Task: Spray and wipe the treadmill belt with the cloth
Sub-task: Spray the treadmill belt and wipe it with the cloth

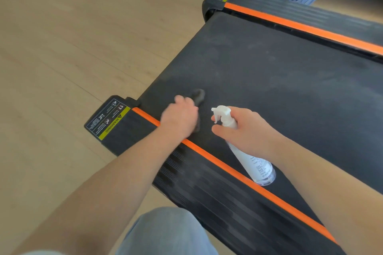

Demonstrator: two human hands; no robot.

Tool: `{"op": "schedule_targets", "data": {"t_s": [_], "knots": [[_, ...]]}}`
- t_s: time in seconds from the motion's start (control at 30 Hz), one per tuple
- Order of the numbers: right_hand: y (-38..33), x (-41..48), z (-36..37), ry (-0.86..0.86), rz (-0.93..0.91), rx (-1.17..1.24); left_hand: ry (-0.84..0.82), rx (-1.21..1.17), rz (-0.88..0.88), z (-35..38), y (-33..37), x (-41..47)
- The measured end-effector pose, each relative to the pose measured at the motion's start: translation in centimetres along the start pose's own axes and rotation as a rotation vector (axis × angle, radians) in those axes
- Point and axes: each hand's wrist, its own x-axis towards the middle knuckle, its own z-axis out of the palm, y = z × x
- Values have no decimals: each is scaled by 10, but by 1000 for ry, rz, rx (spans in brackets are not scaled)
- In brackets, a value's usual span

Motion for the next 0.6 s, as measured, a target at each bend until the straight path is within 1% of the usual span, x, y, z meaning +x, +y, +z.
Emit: {"op": "schedule_targets", "data": {"t_s": [0.07,0.1,0.17,0.23,0.33,0.37,0.43,0.53,0.6], "knots": [[-4,2,6,8,-32,-14,-32,-55,134,-1,22,-26],[-5,1,8,10,-45,-17,3,-45,151,-1,27,-32],[-8,-2,10,0,-67,-38,109,112,128,0,18,-29],[-9,-6,9,-26,-68,-55,144,222,18,2,-10,-10],[-6,-8,5,-37,-41,-50,70,233,-211,-8,-57,20],[-5,-8,5,-37,-36,-49,56,255,-261,-10,-70,30],[-2,-8,4,-41,-19,-40,7,300,-330,-18,-86,45],[1,-10,2,-45,-7,-28,-91,322,-431,-30,-86,51],[0,-10,0,-50,-6,-18,-139,341,-438,-34,-81,49]]}}
